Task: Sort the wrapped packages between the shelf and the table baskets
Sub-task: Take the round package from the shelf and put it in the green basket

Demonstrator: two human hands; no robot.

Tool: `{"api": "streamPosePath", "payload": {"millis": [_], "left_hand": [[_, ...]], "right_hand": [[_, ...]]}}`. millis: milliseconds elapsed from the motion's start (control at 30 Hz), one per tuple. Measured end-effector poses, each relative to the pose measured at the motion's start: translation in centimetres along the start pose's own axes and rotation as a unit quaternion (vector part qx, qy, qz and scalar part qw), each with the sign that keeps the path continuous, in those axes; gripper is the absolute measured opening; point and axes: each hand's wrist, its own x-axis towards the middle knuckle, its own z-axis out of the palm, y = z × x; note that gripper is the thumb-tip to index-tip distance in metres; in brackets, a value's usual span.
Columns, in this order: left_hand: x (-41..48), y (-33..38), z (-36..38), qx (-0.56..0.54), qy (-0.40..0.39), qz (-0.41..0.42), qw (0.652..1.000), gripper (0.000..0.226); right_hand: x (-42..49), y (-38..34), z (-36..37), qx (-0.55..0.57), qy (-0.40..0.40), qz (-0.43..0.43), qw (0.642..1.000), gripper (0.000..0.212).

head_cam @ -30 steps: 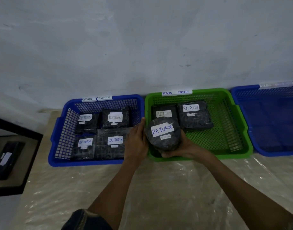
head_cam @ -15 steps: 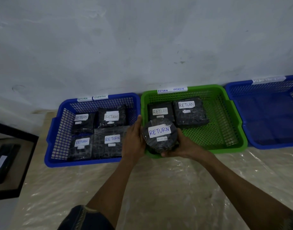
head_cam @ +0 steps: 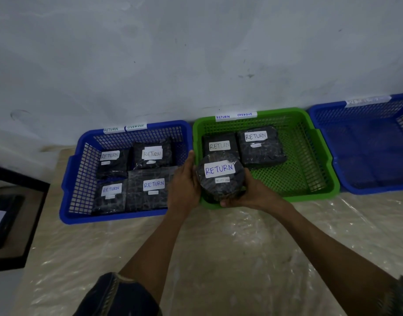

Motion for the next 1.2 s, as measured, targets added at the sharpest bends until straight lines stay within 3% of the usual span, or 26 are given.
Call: {"api": "streamPosePath", "payload": {"millis": [167,367,700,767,867,967,1200], "left_hand": [[0.2,-0.1,0.0,-0.002,-0.002,0.002,1.0,0.057],[0.5,0.5,-0.7,0.024,0.015,0.017,0.999,0.049],[-5.4,3.2,-8.5,0.052,0.063,-0.004,0.997,0.031],[-8.2,3.8,-11.3,0.06,0.002,-0.054,0.997,0.029],[-12.7,4.4,-15.5,0.145,-0.167,-0.113,0.969,0.033],[-18.0,4.6,-19.5,0.169,-0.282,-0.112,0.938,0.044],[-27.6,0.4,-27.9,0.119,-0.255,-0.157,0.947,0.048]], "right_hand": [[-1.1,-0.2,0.8,-0.15,0.098,0.001,0.984,0.11],[-4.1,1.2,3.7,-0.293,0.206,-0.073,0.931,0.085],[-11.5,0.6,4.9,-0.366,0.169,-0.053,0.914,0.066],[-13.5,-0.8,5.3,-0.331,0.138,-0.052,0.932,0.062],[-16.8,-2.7,6.5,-0.26,0.034,-0.039,0.964,0.057],[-19.8,-4.3,9.1,-0.288,-0.044,-0.031,0.956,0.051],[-24.9,-9.1,17.9,-0.345,-0.109,-0.047,0.931,0.053]]}}
